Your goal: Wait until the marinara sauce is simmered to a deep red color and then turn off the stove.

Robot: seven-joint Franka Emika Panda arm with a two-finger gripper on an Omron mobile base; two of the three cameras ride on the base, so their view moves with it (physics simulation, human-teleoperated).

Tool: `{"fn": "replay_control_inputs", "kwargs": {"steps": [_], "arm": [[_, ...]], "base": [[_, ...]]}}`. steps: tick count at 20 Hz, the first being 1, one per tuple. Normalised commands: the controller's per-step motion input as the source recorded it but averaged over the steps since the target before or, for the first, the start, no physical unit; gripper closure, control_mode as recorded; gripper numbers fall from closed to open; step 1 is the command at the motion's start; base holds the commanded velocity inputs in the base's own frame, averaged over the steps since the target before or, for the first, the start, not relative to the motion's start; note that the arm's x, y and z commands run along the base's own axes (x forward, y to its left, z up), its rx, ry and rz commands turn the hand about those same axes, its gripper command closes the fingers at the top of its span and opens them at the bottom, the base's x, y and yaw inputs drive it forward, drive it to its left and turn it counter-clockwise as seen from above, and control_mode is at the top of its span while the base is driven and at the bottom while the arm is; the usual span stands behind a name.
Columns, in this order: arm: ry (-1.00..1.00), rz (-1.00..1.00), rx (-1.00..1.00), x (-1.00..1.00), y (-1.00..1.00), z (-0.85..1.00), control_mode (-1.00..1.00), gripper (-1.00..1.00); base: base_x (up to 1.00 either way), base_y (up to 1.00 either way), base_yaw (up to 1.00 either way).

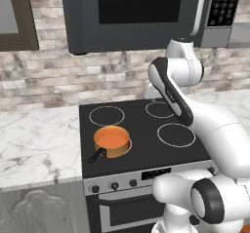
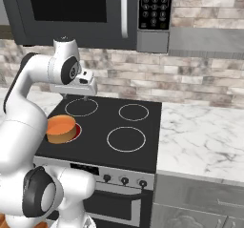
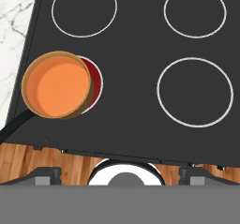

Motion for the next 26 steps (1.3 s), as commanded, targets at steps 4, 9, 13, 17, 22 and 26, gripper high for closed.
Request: {"fn": "replay_control_inputs", "kwargs": {"steps": [4, 9, 13, 17, 22, 26], "arm": [[0.0, 0.0, 0.0, 0.0, 0.0, 0.0, -1.0, -1.0], [0.0, 0.0, 0.0, 0.0, 0.0, 0.0, -1.0, -1.0], [0.0, 0.0, 0.0, 0.0, 0.0, 0.0, -1.0, -1.0], [0.0, 0.0, 0.0, 0.0, 0.0, 0.0, -1.0, -1.0], [0.0, 0.0, 0.0, 0.0, 0.0, 0.0, -1.0, -1.0], [0.0, 0.0, 0.0, 0.0, 0.0, 0.0, -1.0, -1.0]], "base": [[0.0, 0.0, 0.0], [0.0, 0.0, 0.0], [0.0, 0.0, 0.0], [0.0, 0.0, 0.0], [0.0, 0.0, 0.0], [0.0, 0.0, 0.0]]}}
